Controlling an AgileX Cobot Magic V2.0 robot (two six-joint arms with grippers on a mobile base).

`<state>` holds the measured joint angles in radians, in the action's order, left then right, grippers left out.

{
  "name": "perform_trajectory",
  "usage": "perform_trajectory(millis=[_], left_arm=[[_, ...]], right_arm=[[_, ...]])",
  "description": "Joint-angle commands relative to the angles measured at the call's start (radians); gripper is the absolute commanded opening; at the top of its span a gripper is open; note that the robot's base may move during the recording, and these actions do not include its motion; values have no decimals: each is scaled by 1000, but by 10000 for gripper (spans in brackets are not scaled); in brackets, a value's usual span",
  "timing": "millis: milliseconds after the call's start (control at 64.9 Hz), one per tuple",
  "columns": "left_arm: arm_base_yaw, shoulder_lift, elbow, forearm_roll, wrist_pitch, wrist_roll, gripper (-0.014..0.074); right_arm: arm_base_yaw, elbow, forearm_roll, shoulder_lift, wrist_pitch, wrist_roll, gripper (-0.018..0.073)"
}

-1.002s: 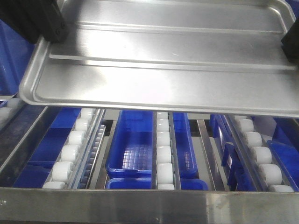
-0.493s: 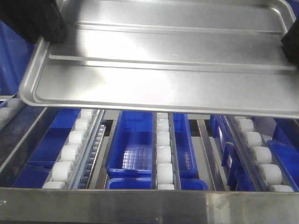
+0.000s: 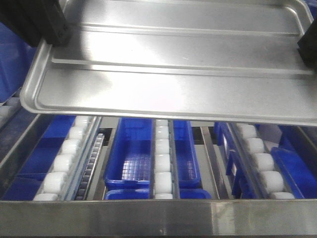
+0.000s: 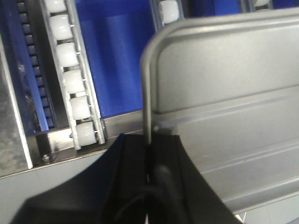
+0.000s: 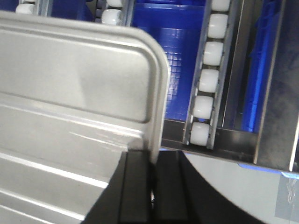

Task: Grab silver tray and stack on right shelf
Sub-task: 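Hold the silver tray level with both grippers while the base drives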

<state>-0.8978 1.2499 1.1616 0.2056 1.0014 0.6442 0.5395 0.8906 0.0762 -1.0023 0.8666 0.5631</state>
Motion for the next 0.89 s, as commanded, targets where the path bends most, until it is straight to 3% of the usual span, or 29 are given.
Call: perform_trajectory(millis=[0, 878], left_arm=[[-3, -29, 20, 53, 25, -12, -92], [-3, -29, 20, 53, 25, -12, -92]], right_arm=[[-7, 29, 54, 19, -28, -17, 57], [-7, 29, 54, 19, -28, -17, 57]])
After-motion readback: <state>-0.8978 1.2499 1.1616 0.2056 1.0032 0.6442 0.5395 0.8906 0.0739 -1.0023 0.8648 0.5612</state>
